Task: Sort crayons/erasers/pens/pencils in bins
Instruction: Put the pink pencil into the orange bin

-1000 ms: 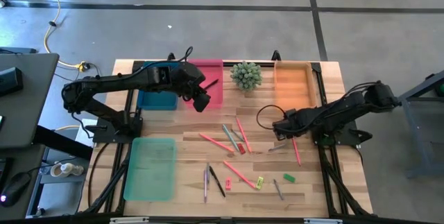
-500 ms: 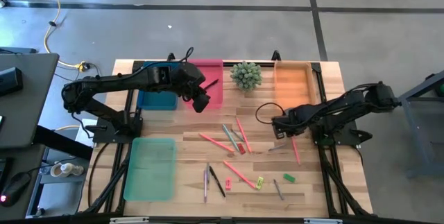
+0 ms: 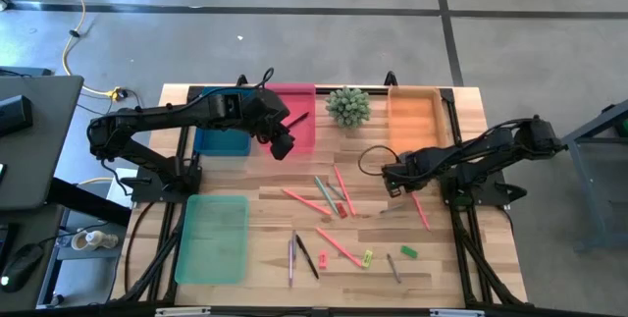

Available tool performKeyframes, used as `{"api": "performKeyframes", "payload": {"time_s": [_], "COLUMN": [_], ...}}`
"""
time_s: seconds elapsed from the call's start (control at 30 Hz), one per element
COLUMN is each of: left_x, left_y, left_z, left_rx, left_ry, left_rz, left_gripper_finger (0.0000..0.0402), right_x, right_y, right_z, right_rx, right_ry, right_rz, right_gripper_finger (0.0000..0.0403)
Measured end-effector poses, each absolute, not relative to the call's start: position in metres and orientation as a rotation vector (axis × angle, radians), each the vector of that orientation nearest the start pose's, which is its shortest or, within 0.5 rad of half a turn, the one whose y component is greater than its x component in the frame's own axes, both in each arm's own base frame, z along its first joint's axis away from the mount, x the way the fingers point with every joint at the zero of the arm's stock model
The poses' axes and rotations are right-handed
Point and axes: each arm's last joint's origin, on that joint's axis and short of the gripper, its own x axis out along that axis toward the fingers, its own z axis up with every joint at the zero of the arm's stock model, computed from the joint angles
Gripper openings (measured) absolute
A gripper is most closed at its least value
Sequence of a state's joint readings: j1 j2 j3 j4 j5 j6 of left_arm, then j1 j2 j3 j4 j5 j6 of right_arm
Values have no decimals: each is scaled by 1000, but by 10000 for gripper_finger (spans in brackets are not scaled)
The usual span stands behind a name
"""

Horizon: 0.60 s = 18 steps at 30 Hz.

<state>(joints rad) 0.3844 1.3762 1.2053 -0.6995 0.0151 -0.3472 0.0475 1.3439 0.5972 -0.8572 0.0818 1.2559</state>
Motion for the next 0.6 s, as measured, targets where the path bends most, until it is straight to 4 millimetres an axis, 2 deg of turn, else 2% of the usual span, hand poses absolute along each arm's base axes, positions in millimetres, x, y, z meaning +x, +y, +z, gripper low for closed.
{"api": "performKeyframes", "payload": {"time_s": [0.27,0.6], "left_x": [256,245], "left_y": [116,138], "left_z": [305,305], "left_rx": [-427,-373], "left_ry": [828,836], "left_rz": [491,527], "left_gripper_finger": [142,142], "right_x": [197,216], "right_y": [6,0], "right_z": [162,192], "right_rx": [849,802], "right_ry": [1232,1078], "right_rz": [-962,-989], "right_gripper_finger": [5,5]}}
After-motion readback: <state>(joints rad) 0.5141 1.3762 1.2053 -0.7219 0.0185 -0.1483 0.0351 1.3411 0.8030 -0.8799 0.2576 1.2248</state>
